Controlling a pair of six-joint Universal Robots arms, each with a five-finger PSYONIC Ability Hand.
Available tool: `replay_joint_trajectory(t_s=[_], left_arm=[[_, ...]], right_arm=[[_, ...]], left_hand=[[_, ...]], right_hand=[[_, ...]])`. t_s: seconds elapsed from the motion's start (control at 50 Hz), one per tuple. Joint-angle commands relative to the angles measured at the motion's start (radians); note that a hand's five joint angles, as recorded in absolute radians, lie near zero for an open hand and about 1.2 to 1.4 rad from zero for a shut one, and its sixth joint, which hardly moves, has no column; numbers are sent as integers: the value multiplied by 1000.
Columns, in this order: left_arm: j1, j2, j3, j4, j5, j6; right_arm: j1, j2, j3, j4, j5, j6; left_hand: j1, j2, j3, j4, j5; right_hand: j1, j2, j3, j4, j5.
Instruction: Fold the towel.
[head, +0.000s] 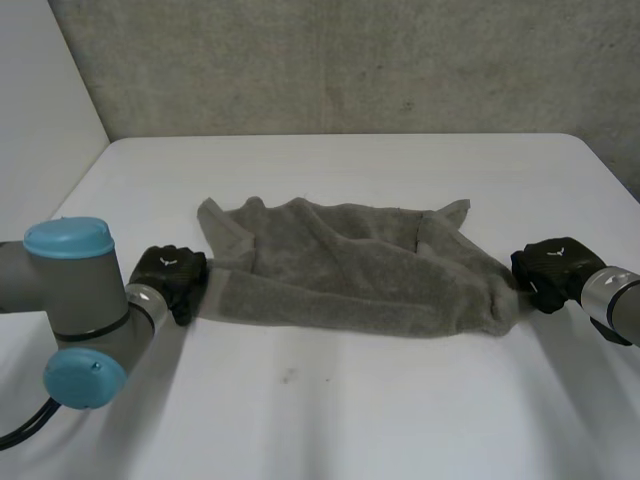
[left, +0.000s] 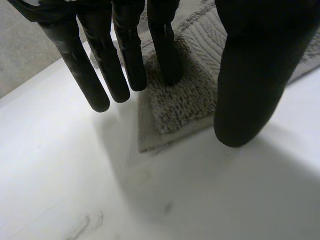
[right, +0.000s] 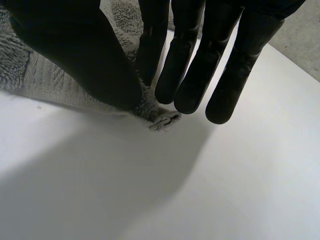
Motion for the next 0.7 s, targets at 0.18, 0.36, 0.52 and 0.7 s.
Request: replay_joint_trajectory(t_s=[0.18, 0.36, 0.52, 0.7], left_arm=[[0, -44, 69, -1, 0, 0], [0, -72, 115, -11, 0, 2], [-1, -95, 159, -29, 2, 2], [-1, -121, 195, -46, 18, 2]], right_arm=[[0, 2, 3, -1, 0, -8], [0, 8, 4, -1, 0, -8], [0, 13, 4, -1, 0, -13], [0, 14, 4, -1, 0, -14]], left_hand=[[155, 158, 158, 158, 159], [225, 228, 228, 228, 230], [292, 295, 295, 296, 297], [381, 384, 384, 384, 386]], right_hand=[[435, 215, 207, 204, 246], [435, 215, 207, 204, 246], [435, 215, 207, 204, 246], [435, 215, 207, 204, 246]])
